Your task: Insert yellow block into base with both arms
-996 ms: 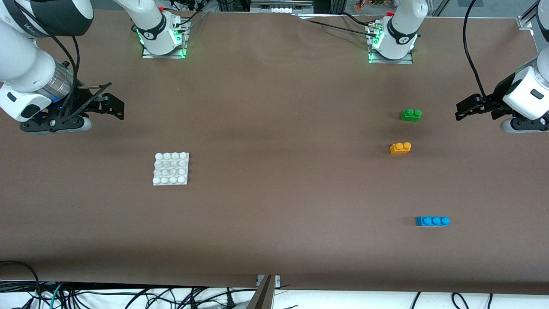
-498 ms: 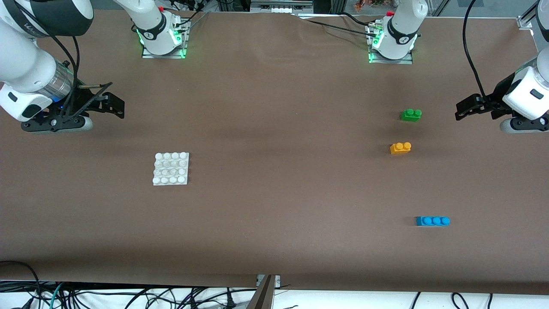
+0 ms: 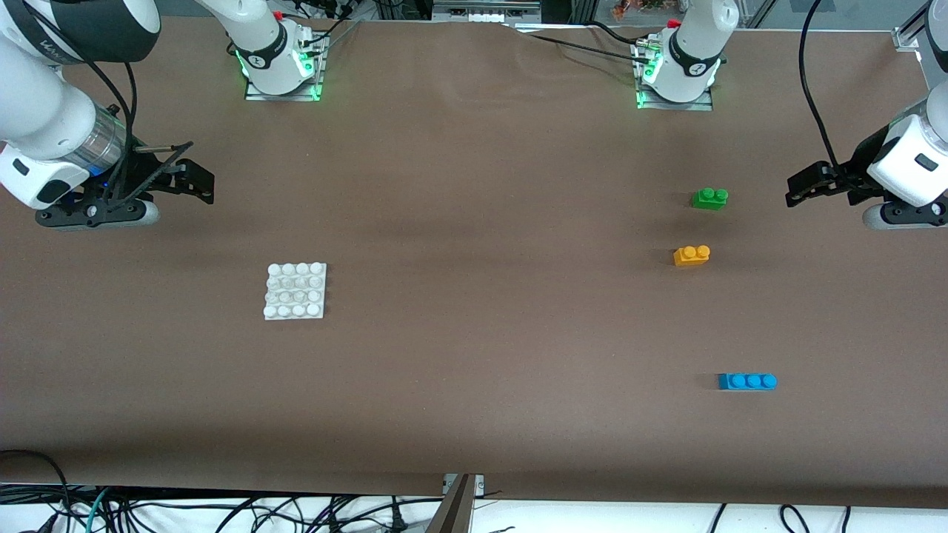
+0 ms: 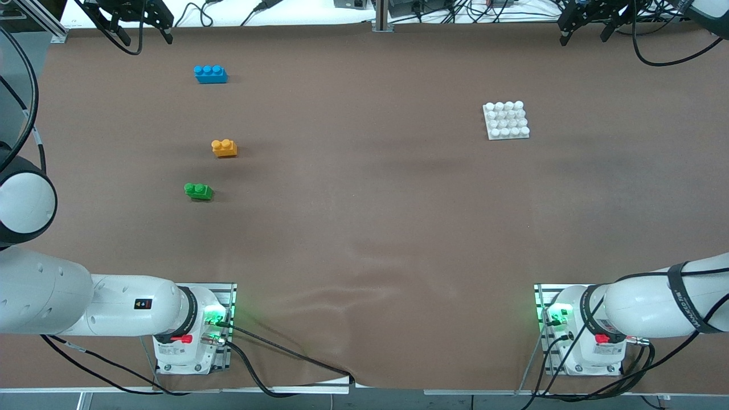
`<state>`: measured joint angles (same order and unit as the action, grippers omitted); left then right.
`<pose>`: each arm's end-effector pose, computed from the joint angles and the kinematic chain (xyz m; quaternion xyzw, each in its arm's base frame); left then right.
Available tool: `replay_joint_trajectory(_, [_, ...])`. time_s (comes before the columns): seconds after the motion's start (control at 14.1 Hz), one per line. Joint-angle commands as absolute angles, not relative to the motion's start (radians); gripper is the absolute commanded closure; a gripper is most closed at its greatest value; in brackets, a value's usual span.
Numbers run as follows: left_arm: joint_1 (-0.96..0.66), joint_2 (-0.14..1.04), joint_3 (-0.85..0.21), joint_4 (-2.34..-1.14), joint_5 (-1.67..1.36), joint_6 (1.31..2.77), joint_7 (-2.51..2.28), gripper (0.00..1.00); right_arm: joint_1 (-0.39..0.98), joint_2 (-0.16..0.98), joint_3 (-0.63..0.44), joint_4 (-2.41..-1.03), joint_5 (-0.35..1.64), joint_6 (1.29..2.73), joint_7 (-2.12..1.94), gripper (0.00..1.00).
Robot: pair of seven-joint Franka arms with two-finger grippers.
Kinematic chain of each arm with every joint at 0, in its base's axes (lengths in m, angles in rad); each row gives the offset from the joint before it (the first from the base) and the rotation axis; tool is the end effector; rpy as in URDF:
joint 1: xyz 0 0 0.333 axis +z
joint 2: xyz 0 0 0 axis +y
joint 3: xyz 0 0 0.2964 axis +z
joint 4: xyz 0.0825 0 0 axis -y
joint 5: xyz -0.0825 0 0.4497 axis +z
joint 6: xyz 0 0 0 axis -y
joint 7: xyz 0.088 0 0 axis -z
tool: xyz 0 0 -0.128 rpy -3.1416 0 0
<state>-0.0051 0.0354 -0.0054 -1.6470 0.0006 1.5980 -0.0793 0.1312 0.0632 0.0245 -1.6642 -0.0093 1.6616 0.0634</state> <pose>0.6259 -0.0065 0.5232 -0.9985 -0.0343 0.0421 0.0021 0.6300 0.0975 0.5015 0.9984 0.0467 -0.0323 0.0074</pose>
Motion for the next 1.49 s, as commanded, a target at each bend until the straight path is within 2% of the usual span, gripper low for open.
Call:
replay_joint_trajectory(0.0, [-0.002, 0.04, -0.008, -1.624, -0.018, 1.575, -0.061, 0.0, 0.121, 0.046, 0.026, -1.675, -0.005, 1.654, 0.046, 0.01])
replay_joint_trajectory(1.14, [-0.002, 0.04, -0.008, -1.624, -0.02, 1.574, -0.061, 0.0, 0.121, 0.048, 0.026, -1.675, -0.005, 1.654, 0.046, 0.01])
replay_joint_trajectory(1.42, [-0.002, 0.04, -0.008, -1.624, -0.02, 1.572, -0.061, 0.0, 0.121, 0.052, 0.028, -1.719, -0.005, 1.706, 0.048, 0.01])
